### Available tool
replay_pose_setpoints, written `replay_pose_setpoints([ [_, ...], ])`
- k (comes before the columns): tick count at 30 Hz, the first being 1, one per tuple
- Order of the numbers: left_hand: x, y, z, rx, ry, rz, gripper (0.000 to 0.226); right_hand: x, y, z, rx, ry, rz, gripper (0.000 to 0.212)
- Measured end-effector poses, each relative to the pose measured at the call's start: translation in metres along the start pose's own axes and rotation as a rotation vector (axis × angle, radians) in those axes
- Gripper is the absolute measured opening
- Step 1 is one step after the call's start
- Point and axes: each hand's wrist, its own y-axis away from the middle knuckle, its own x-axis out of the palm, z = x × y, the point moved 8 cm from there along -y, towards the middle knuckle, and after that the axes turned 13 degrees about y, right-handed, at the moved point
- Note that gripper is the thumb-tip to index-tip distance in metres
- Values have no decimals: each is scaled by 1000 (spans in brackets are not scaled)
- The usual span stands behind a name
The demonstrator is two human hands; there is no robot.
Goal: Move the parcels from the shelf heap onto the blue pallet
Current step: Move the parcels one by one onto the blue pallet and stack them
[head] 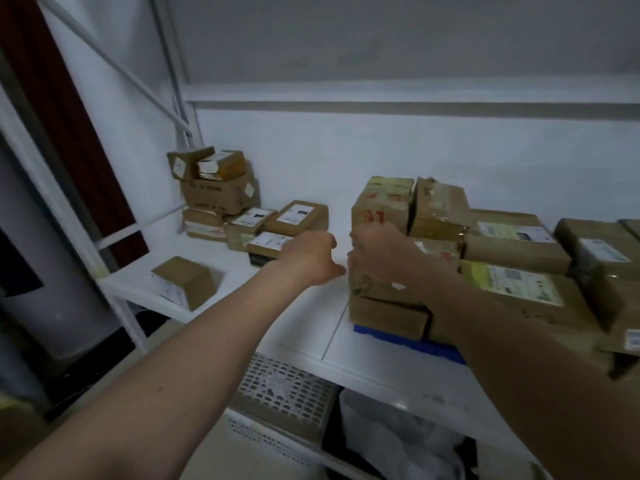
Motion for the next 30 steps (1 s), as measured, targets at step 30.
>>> replay_pose_setpoints([
  [30, -53, -41, 328, -192, 114, 128, 60, 87, -197, 255, -65, -74, 254, 51],
])
